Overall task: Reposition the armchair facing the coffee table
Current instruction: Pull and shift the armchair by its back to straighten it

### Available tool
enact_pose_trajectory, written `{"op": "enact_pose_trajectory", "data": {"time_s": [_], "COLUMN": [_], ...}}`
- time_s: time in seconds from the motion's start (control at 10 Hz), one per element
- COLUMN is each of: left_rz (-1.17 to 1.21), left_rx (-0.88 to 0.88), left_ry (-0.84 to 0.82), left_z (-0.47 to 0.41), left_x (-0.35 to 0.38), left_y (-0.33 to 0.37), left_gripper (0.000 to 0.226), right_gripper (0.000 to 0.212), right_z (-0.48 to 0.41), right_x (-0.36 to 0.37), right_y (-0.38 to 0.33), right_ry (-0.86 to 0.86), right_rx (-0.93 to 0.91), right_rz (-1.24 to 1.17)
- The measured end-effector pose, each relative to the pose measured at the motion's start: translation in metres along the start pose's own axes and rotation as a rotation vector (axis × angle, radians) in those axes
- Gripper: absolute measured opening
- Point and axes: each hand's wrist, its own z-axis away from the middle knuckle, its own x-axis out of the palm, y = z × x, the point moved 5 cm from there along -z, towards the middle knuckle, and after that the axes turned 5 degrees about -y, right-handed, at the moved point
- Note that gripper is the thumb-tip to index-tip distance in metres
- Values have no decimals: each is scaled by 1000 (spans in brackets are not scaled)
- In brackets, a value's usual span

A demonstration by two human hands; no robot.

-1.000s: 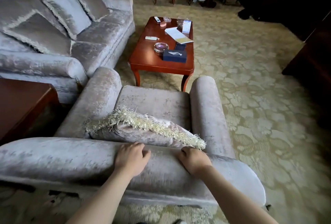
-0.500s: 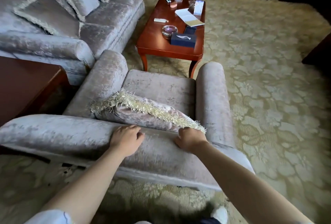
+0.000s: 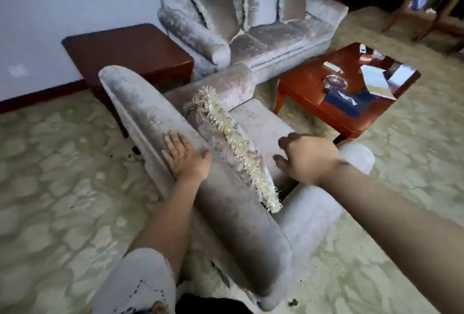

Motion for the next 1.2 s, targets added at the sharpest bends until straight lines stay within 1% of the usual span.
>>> {"op": "enact_pose_trajectory", "data": {"time_s": [0.1, 0.2, 0.3, 0.4, 0.5, 0.6, 0.7, 0.8, 0.9, 1.0, 1.1, 1.2], "left_rz": [69, 145, 161, 90, 4, -52, -104, -179, -277, -331, -373, -345], "left_rx": [-50, -77, -105, -107, -135, -152, -172, -281, -439, -329, -250, -232], "left_ry": [30, 65, 100, 182, 221, 236, 236, 139, -5, 16, 228, 478], "left_z": [53, 76, 76, 72, 66, 60, 60, 66, 67, 68, 81, 104], "left_x": [20, 27, 27, 30, 34, 36, 34, 27, 13, -20, -85, -161], "left_y": [11, 23, 27, 31, 29, 26, 25, 33, 65, 129, 188, 241], "left_gripper": [91, 91, 91, 93, 95, 95, 95, 93, 80, 73, 59, 55], "right_gripper": [44, 42, 40, 38, 36, 32, 28, 23, 23, 23, 21, 19], "right_z": [3, 8, 5, 1, -8, -29, -51, -70, -89, -103, -107, -102], "right_x": [-31, -50, -53, -50, -51, -53, -60, -78, -97, -120, -153, -194], "right_y": [10, 19, 31, 47, 74, 110, 145, 175, 189, 192, 195, 202], "right_ry": [58, 141, 144, 163, 221, 239, 241, 292, 304, 323, 390, 479], "right_rx": [-41, -101, -152, -235, -336, -409, -470, -466, -506, -580, -635, -689], "right_rz": [-3, -65, -147, -203, -197, -159, -98, -83, -54, -25, 10, 7]}}
